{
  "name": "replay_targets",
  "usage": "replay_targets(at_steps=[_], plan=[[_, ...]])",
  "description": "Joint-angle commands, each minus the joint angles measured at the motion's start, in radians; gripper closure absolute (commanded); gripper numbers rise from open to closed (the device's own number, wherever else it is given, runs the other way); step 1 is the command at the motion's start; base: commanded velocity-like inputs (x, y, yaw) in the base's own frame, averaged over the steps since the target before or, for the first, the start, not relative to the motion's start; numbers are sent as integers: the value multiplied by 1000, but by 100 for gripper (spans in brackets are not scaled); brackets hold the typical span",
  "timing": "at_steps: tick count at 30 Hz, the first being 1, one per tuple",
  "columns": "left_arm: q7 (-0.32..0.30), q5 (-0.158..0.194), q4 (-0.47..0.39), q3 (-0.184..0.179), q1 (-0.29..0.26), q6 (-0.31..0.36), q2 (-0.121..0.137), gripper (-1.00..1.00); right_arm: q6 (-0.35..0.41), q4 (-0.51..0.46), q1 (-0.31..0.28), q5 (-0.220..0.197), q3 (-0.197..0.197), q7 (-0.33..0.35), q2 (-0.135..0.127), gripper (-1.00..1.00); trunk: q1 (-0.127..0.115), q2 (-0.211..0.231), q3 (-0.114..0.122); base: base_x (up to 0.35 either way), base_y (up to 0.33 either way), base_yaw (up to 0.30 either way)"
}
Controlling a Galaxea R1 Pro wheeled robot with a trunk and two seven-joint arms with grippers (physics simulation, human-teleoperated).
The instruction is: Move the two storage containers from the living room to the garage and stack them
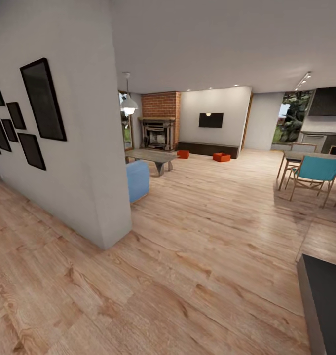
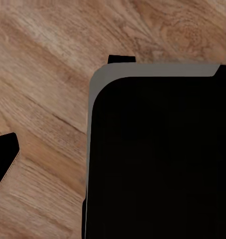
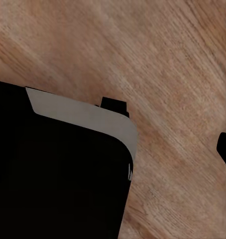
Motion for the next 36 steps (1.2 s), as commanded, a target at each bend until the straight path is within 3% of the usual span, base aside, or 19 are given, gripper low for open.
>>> replay_targets(at_steps=[1,36], plan=[[1,6,0,0,0,-2,0,-100,-6,3,-1,-9,8,2,0,-100,1,0,-1,322,0,0],[1,6,0,0,0,-2,0,-100,-9,3,-1,-10,8,0,-1,-100,1,0,-1,322,0,-2]])
